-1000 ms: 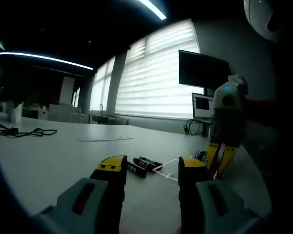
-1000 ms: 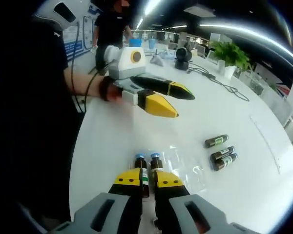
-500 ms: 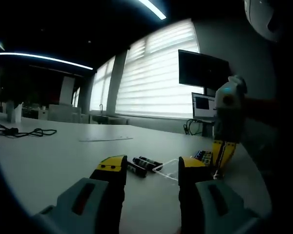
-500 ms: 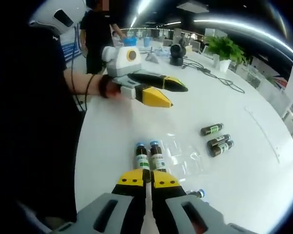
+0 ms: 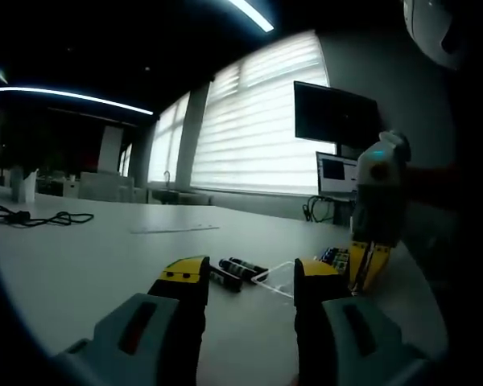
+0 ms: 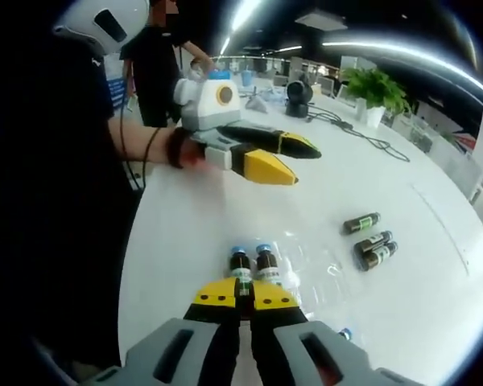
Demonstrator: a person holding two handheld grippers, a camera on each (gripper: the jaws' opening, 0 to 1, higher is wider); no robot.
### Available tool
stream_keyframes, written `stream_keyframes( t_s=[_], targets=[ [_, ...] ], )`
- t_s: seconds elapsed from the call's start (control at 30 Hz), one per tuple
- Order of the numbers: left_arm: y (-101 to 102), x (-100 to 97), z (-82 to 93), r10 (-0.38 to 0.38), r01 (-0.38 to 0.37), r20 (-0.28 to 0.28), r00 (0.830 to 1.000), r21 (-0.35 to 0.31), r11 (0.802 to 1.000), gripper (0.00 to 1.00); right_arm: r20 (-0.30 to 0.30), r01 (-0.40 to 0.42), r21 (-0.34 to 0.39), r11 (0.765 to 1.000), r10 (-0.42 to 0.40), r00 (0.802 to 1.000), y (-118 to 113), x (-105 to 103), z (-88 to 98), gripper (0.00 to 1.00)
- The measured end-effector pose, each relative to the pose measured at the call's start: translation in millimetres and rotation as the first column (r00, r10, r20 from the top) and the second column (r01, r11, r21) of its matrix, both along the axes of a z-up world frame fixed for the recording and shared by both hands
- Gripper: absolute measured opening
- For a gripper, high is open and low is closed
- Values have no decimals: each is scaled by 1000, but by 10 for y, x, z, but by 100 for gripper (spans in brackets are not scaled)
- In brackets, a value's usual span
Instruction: Grip medicine bottles put into box
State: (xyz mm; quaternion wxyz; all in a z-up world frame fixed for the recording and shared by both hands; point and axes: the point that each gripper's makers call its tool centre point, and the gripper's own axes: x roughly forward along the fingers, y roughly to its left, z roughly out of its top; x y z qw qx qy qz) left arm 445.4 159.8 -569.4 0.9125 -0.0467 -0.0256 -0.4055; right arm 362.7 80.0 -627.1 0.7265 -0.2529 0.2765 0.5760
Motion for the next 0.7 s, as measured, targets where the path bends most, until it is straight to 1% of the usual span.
stream_keyframes(
  t_s=[0.33, 0.43, 0.5, 0.6, 0.67, 0.7],
  targets=[
    [4, 5, -9, -1, 1, -2, 1000, 2, 1000, 34, -22, 18, 22, 1000, -17, 1000, -28, 8, 9, 0],
    [3, 5, -12, -1, 1, -3, 1000, 3, 1000, 34, -38, 32, 38, 999, -30, 999, -36, 19, 3, 0],
    [3, 6, -12, 0, 0, -3, 1000, 3, 1000, 34, -62, 50, 56, 997, -47, 997, -42, 23, -3, 1],
    [1, 6, -12, 0, 0, -3, 1000, 4, 1000, 34, -74, 59, 70, 996, -54, 996, -42, 25, -7, 1],
    [0, 6, -11, 0, 0, -4, 1000, 4, 1000, 34, -85, 51, 62, 997, -45, 995, -54, 12, -23, 0],
    [-1, 7, -12, 0, 0, -4, 1000, 5, 1000, 34, -83, 67, 80, 995, -61, 995, -42, 27, 33, 0]
  ],
)
